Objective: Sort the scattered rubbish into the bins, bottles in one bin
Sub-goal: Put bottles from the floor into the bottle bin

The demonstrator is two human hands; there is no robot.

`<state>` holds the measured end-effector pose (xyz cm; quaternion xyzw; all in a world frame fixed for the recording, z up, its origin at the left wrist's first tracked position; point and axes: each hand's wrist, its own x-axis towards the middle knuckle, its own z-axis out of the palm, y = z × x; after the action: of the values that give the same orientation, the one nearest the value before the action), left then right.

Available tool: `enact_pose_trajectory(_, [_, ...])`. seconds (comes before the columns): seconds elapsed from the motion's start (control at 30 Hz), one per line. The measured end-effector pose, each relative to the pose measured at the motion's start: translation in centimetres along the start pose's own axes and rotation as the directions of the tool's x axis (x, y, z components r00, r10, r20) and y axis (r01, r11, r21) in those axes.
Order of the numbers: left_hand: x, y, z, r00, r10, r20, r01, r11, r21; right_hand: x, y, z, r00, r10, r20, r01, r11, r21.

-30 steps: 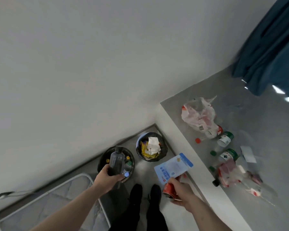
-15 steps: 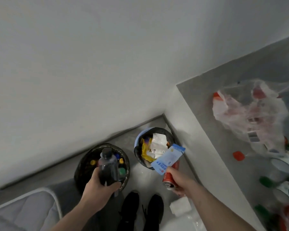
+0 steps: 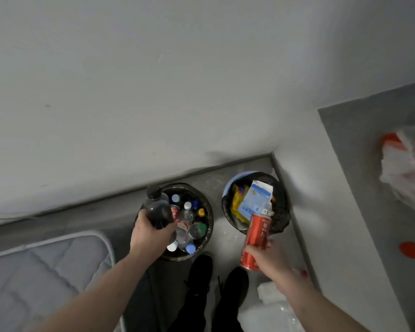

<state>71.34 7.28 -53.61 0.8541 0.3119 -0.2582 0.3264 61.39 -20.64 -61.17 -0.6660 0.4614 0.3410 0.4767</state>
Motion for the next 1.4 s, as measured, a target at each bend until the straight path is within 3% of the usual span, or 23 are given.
enact_pose_trajectory(0.13, [2.5,-1.6,-1.5,0.997,0.021,-0.074,-0.016,0.997,0.071,-1.2,-3.8,3.3,0.976,-0.191,0.104,0.202,0.974,-0.103])
enact_pose_trajectory(0.3, [5.8,-4.4,-1.6,0.998,0.014,-0.062,-0.006,0.992,0.126,-0.2,-8.0,8.1,0.915,-0.396,0.08,0.404,0.894,-0.195])
enact_pose_trajectory(0.53, [9.2,-8.7,0.7,0.997,-0.011,0.077,-0.008,0.97,0.244,2.6,-10.3,14.1,0.871,-0.487,0.065,0.475,0.8,-0.367])
enact_pose_trajectory(0.7, [12.2,-10.9,3.0,0.995,-0.016,0.097,-0.015,0.95,0.312,5.8,-10.4,17.7,0.831,-0.553,0.063,0.513,0.717,-0.472])
enact_pose_trajectory(0.87, [14.6,-11.7,4.4,0.995,-0.017,0.1,-0.024,0.918,0.396,8.3,-10.5,20.6,0.835,-0.521,0.174,0.505,0.602,-0.619])
enact_pose_trajectory(1.17, [13.3,-10.2,2.0,0.986,0.014,0.167,-0.089,0.888,0.452,5.5,-9.7,19.8,0.899,-0.415,0.139,0.424,0.748,-0.511])
enact_pose_trajectory(1.4, [6.5,-6.8,-4.0,0.954,0.164,0.251,-0.261,0.865,0.429,-4.9,-8.1,12.9,0.93,-0.357,0.083,0.343,0.768,-0.541])
